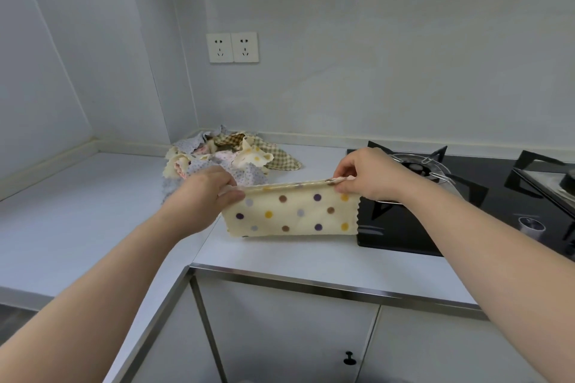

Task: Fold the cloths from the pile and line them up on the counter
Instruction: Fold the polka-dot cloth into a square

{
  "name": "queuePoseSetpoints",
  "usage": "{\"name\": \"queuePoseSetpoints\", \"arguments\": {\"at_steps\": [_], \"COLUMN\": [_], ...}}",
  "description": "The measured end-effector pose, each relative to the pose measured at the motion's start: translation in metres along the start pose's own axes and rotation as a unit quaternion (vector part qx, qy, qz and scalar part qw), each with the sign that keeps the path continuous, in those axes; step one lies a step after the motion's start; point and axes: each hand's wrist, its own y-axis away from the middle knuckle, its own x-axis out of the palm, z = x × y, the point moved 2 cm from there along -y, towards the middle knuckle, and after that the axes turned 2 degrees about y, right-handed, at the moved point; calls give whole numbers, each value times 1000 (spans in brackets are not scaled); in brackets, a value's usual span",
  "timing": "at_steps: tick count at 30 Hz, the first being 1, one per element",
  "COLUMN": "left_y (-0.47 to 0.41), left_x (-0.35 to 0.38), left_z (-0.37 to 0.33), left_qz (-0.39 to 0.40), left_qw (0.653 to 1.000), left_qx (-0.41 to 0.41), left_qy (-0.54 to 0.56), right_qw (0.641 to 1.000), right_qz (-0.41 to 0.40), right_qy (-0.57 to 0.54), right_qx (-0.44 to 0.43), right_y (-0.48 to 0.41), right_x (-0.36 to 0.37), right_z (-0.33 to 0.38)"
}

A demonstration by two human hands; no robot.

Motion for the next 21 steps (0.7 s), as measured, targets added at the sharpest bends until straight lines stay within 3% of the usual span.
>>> {"name": "queuePoseSetpoints", "arguments": {"at_steps": [8,14,21], "left_y": [-1,-3,-8], "left_x": [-3,-3,-2], "left_z": [-11,-15,-17], "left_qz": [13,75,34], "left_qw": [999,996,998], "left_qx": [-4,-21,-55], "left_qy": [-39,-46,0], "right_qw": [999,998,999], "right_qz": [-44,-45,-41], "right_qy": [-14,-34,-13], "right_qx": [9,9,1], "right_y": [2,3,5], "right_x": [-5,-6,-8], "right_z": [-5,-10,-9]}}
